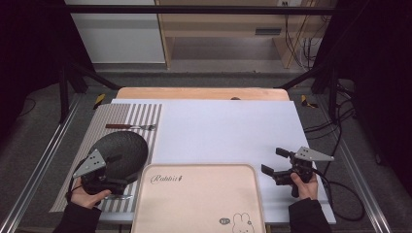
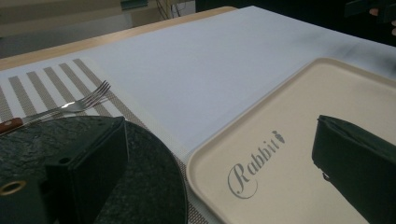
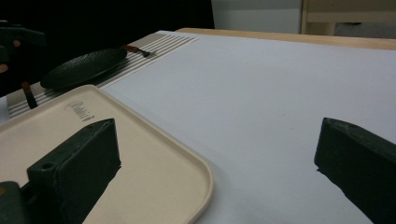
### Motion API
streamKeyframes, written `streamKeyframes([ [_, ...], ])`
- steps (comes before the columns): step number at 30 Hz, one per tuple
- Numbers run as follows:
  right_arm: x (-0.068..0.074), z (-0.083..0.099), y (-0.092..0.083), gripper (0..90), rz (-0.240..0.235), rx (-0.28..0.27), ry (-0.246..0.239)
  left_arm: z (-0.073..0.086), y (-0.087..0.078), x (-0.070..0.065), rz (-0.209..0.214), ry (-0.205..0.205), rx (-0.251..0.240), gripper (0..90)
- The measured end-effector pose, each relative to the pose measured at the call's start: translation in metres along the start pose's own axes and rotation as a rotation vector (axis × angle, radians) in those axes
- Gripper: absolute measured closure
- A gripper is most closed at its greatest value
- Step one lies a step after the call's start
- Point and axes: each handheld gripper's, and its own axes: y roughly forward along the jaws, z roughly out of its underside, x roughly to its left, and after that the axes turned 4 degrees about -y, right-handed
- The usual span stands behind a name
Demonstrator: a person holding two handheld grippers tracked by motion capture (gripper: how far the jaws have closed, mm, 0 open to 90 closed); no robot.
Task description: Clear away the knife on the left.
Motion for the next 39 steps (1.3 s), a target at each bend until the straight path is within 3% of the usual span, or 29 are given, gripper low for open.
streamKeyframes([
  [10, 0.001, 0.0, 0.001, 0.2, 0.0, 0.008, -0.003, -0.001, -0.03, 0.015, -0.047, 0.033, 0.079, 3.5],
  [17, 0.001, 0.0, 0.001, 0.2, -0.002, 0.011, -0.005, 0.002, -0.05, 0.021, -0.045, 0.061, 0.136, 3.4],
  [24, 0.001, -0.001, 0.001, 0.2, -0.001, 0.008, -0.005, 0.012, -0.059, 0.026, -0.047, 0.058, 0.201, 3.4],
  [31, 0.001, -0.001, 0.001, 0.2, -0.003, 0.01, -0.004, 0.026, -0.063, 0.033, -0.042, 0.061, 0.306, 3.9],
  [39, 0.001, -0.001, 0.002, 0.2, -0.004, 0.011, -0.005, 0.039, -0.075, 0.04, -0.062, 0.058, 0.367, 7.5],
])
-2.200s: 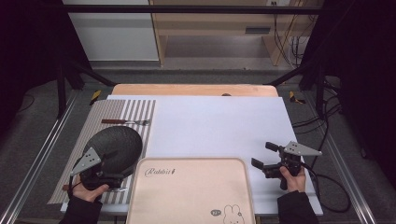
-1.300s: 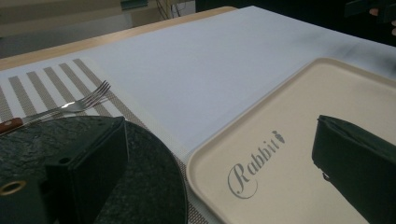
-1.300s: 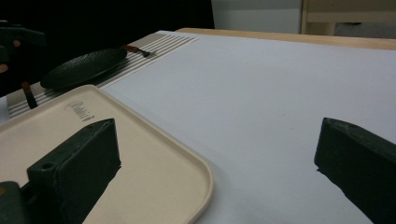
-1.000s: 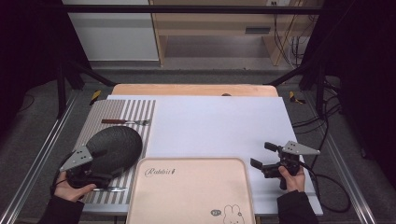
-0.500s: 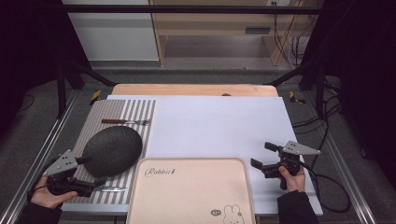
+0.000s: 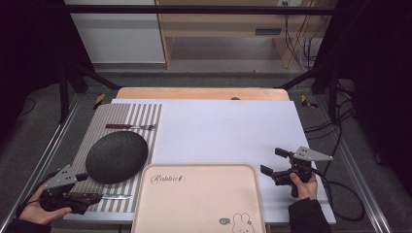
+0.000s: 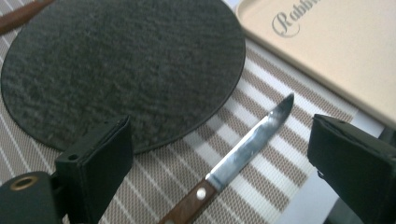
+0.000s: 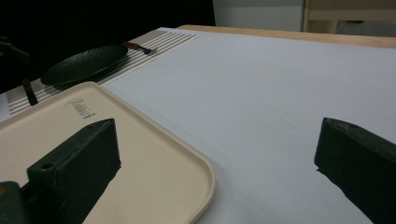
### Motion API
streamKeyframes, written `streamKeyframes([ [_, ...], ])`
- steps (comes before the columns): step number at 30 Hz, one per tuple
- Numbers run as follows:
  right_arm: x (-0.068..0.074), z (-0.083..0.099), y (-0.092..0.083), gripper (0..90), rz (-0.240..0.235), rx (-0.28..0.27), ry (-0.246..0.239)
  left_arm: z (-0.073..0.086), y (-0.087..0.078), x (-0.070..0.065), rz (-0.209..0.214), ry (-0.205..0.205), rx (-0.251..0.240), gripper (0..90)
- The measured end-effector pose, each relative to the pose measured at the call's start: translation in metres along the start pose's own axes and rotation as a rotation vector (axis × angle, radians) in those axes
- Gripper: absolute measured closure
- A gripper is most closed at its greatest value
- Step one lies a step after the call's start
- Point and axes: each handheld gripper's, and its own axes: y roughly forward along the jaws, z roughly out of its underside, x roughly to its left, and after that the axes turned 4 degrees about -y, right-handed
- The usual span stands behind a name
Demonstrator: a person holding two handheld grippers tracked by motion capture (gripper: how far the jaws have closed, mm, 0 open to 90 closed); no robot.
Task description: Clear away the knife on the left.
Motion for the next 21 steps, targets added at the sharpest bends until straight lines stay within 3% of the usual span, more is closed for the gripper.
streamKeyframes([
  [9, 0.0, 0.0, 0.0, 0.2, 0.0, 0.002, 0.0, 0.009, -0.001, 0.008, -0.014, -0.022, 0.08, 12.5],
  [14, 0.0, 0.0, 0.0, 0.2, -0.001, 0.005, 0.001, 0.011, 0.001, 0.013, -0.009, -0.008, 0.117, 16.5],
  [21, 0.0, 0.0, 0.001, 0.2, -0.001, 0.007, 0.001, 0.016, 0.008, 0.017, 0.035, 0.032, 0.184, 27.8],
])
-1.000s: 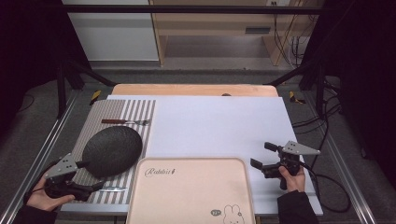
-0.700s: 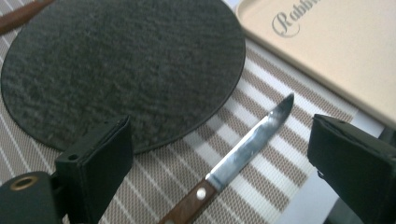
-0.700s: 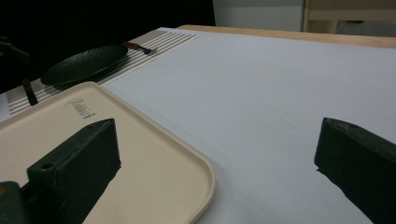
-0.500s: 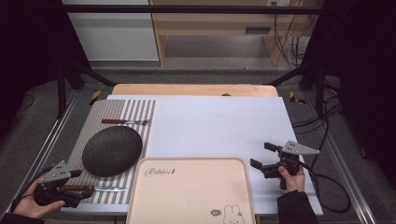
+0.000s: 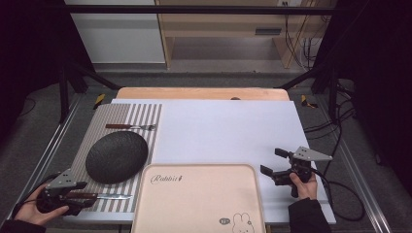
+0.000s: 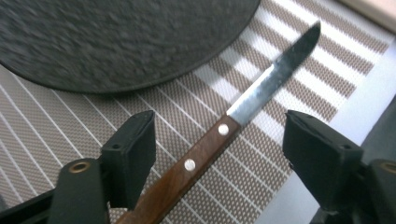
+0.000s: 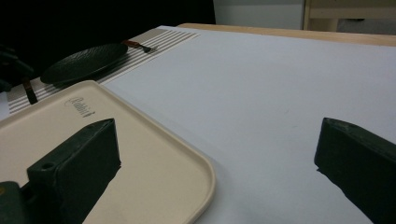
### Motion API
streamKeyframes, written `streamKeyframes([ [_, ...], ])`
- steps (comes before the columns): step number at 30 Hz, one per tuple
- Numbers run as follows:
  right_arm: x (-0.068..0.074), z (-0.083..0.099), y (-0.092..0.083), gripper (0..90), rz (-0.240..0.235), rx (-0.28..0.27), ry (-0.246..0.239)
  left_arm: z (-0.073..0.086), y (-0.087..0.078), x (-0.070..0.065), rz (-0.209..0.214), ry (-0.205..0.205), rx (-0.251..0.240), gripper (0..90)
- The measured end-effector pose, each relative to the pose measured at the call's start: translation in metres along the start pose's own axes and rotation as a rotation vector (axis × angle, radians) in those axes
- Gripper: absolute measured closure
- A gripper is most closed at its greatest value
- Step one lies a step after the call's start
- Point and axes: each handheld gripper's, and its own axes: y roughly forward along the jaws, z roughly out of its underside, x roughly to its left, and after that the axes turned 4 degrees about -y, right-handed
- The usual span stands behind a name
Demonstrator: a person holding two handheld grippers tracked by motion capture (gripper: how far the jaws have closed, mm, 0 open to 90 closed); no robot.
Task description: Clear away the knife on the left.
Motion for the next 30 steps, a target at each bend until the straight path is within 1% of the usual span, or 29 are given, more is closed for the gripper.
streamKeyframes([
  [5, 0.0, 0.0, 0.0, 0.2, 0.001, 0.001, -0.001, 0.0, 0.003, 0.003, 0.017, -0.002, 0.015, 36.7],
  [7, 0.0, 0.0, 0.0, 0.2, 0.0, 0.001, 0.0, 0.0, 0.004, 0.004, 0.005, 0.006, 0.031, 39.9],
  [15, 0.0, 0.0, 0.0, 0.2, 0.0, 0.002, 0.0, 0.002, 0.004, 0.005, 0.015, 0.011, 0.057, 50.4],
  [17, 0.0, 0.0, 0.0, 0.2, -0.002, 0.001, 0.0, 0.003, 0.004, 0.004, 0.019, 0.021, 0.068, 51.7],
  [18, 0.0, 0.0, 0.0, 0.2, -0.002, 0.001, 0.001, 0.003, 0.004, 0.003, 0.023, 0.026, 0.077, 53.8],
  [20, 0.0, 0.0, 0.0, 0.2, -0.001, 0.0, 0.0, 0.002, 0.004, 0.001, 0.018, 0.042, 0.084, 54.3],
  [24, 0.0, 0.0, 0.0, 0.2, -0.001, 0.003, 0.0, 0.001, 0.004, -0.002, 0.014, 0.077, 0.103, 59.1],
  [27, 0.0, 0.0, 0.0, 0.2, -0.001, -0.001, 0.0, -0.001, 0.003, -0.003, 0.018, 0.095, 0.122, 60.6],
  [30, 0.0, 0.0, -0.001, 0.2, -0.001, -0.001, 0.0, -0.002, 0.002, -0.005, 0.018, 0.123, 0.137, 63.1],
])
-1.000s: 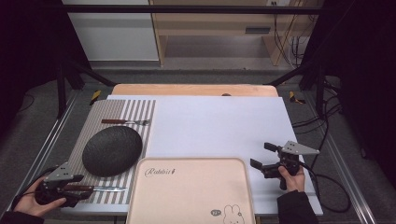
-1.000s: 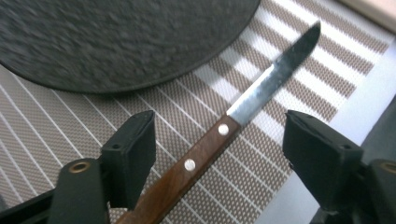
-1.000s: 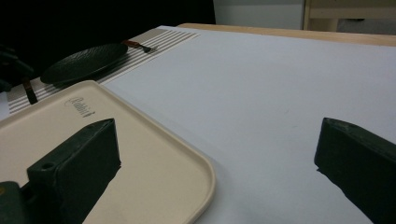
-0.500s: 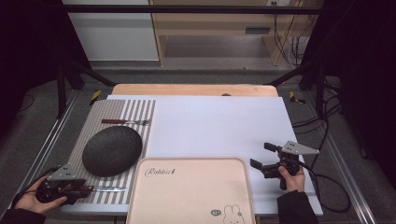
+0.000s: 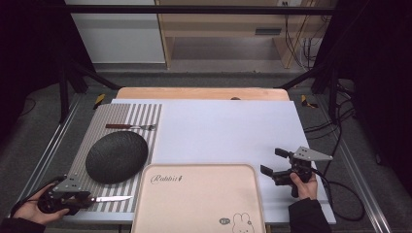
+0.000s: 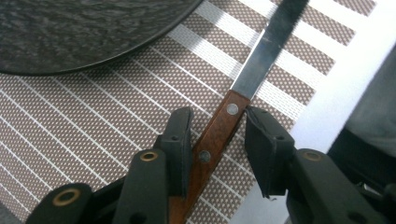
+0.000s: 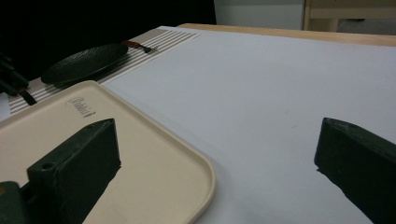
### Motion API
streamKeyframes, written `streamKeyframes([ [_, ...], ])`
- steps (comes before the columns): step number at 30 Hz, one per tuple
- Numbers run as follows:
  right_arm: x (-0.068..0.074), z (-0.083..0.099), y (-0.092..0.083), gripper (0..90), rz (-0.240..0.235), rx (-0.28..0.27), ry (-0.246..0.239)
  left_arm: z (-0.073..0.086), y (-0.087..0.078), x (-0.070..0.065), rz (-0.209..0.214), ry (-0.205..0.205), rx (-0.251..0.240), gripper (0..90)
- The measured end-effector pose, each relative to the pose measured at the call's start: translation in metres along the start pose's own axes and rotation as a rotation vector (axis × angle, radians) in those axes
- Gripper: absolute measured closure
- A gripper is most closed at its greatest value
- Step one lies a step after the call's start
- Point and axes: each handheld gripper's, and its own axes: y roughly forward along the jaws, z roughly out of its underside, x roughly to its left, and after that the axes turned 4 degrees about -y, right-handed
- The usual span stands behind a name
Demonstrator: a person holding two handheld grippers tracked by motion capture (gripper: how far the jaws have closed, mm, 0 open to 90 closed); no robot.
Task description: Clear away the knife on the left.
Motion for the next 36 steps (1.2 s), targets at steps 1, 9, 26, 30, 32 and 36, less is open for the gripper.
streamKeyframes([
  [1, 0.0, 0.0, 0.0, 0.2, 0.0, 0.001, 0.0, -0.001, 0.0, -0.001, 0.0, 0.008, 0.007, 63.7],
  [9, 0.0, 0.0, 0.0, 0.2, -0.001, -0.001, 0.002, -0.004, 0.0, -0.008, -0.006, 0.061, 0.029, 73.3],
  [26, 0.0, 0.0, 0.0, 0.2, -0.002, 0.002, 0.002, -0.009, 0.002, -0.013, -0.04, 0.032, 0.054, 74.9],
  [30, 0.0, 0.0, 0.0, 0.2, -0.003, 0.002, 0.002, -0.009, 0.002, -0.013, -0.033, 0.042, 0.06, 75.3],
  [32, 0.0, 0.0, 0.0, 0.2, -0.003, 0.002, 0.003, -0.011, 0.003, -0.013, -0.03, 0.05, 0.071, 75.7],
  [36, 0.0, 0.0, 0.0, 0.2, -0.003, 0.001, 0.003, -0.013, 0.003, -0.011, -0.019, 0.062, 0.086, 76.8],
])
